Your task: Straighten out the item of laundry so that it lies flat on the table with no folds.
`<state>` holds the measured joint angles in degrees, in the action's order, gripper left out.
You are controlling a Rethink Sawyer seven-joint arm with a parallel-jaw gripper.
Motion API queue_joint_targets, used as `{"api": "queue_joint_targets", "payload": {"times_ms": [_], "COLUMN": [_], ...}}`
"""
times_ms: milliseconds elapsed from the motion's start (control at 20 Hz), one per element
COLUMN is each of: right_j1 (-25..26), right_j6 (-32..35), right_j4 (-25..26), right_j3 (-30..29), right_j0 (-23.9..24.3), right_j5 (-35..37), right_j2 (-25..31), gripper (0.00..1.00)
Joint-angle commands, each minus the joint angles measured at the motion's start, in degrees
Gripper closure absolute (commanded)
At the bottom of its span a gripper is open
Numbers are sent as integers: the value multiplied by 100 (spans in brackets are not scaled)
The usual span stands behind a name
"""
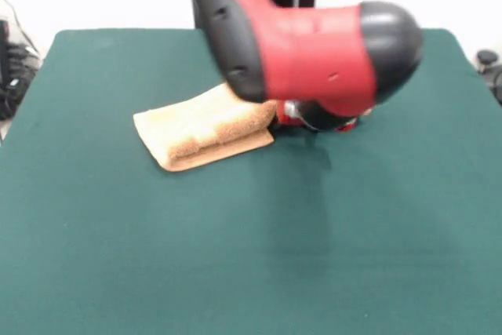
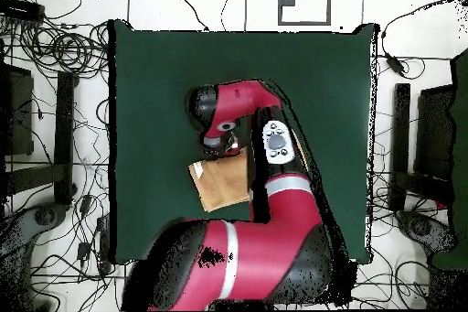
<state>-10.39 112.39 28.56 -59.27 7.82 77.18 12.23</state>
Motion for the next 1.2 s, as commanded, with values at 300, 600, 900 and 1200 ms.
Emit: {"api": "queue_joint_targets", "payload": {"times_ms": [300, 600, 900, 1200], "right_j1": [-483, -127, 241, 443], "right_j6": [378, -55, -271, -513], "right_j4": [1702, 1257, 772, 495], "right_j3": [-248, 74, 332, 453], "right_j0": [-387, -51, 253, 373], "right_j5": [-2251, -1720, -1192, -819], "right_j2": [-860, -518, -273, -177], "gripper": [0, 0, 0, 0]}}
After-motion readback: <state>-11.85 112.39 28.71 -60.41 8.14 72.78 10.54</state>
